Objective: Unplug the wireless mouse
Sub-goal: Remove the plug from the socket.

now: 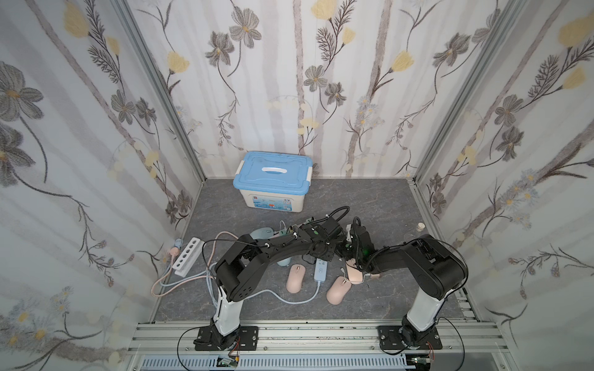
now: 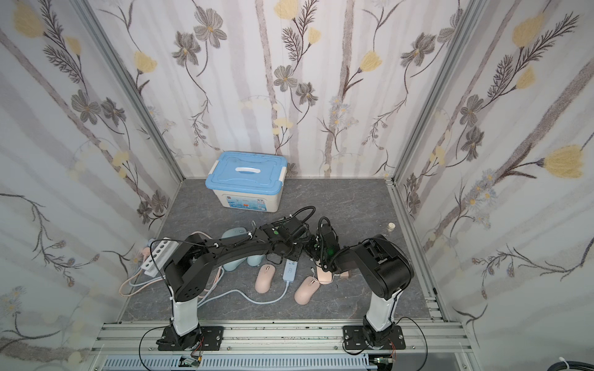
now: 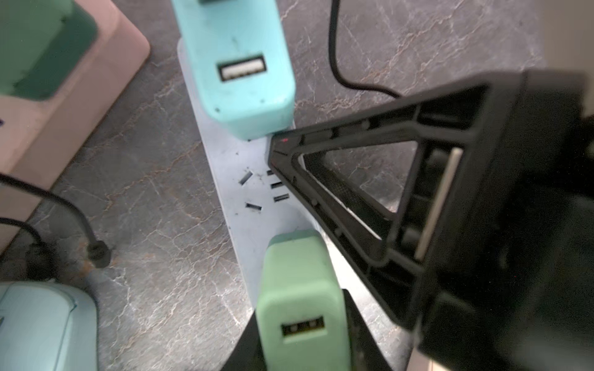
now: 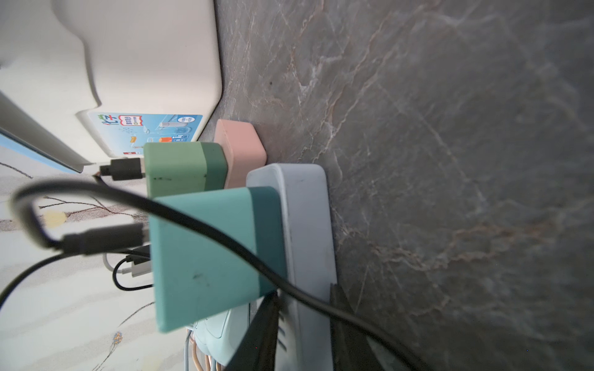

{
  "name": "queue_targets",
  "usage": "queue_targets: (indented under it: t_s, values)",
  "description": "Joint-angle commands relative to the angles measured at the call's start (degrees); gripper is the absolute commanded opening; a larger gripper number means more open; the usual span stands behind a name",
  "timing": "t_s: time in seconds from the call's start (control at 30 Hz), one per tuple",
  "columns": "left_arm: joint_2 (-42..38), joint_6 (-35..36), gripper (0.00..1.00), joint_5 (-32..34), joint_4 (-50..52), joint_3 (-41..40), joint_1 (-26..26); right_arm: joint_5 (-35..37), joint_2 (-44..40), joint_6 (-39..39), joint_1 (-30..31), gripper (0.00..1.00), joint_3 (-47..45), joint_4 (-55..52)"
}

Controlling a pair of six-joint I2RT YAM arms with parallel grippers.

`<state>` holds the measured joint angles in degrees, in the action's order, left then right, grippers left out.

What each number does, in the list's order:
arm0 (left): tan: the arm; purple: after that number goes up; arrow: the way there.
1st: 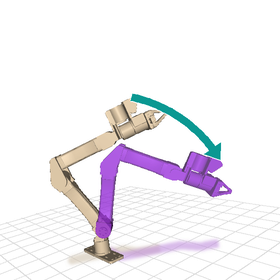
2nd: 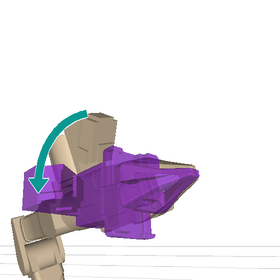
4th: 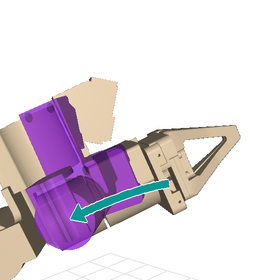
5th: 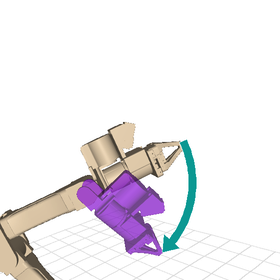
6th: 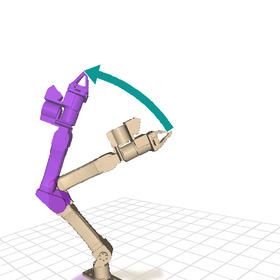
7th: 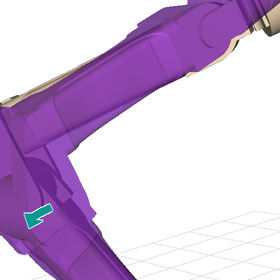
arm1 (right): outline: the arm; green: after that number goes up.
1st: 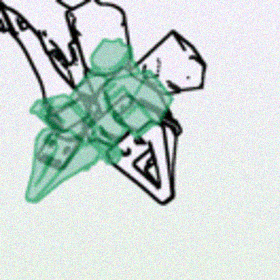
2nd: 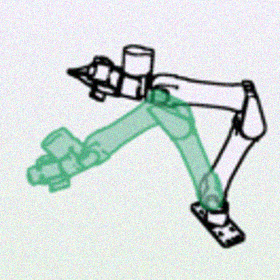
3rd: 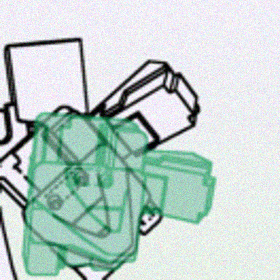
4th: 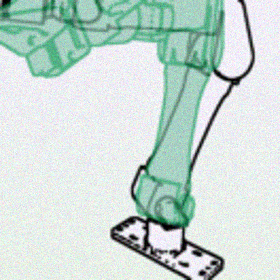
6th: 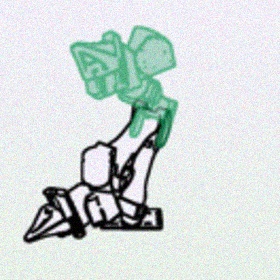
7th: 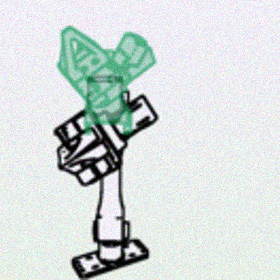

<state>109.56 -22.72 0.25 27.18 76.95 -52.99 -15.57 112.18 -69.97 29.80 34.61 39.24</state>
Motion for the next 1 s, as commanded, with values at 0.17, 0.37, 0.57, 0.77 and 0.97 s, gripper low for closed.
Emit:
queue_targets:
  t_s: [0.17,0.37,0.57,0.77,0.97]
  values:
    - [-0.38,3.05,0.00,-9.89,-6.31,2.94,-0.61,0.65,1.95,-0.10,1.04,0.25,-0.01,-6.26]
    - [5.42,0.12,0.00,-13.30,10.00,14.44,0.50,0.43,1.95,-0.15,1.26,0.25,0.15,-6.25]
    - [1.23,0.45,0.00,-12.50,-4.42,4.65,0.33,0.59,1.98,-0.33,1.36,0.25,0.07,-6.17]
    - [-1.99,2.49,0.00,-10.30,-15.52,-0.67,-0.18,0.43,2.12,-0.80,1.47,0.25,0.16,-6.11]
    - [2.11,0.20,0.00,-13.33,-1.91,7.81,0.42,0.40,1.91,-0.78,1.57,0.26,-0.01,-6.14]
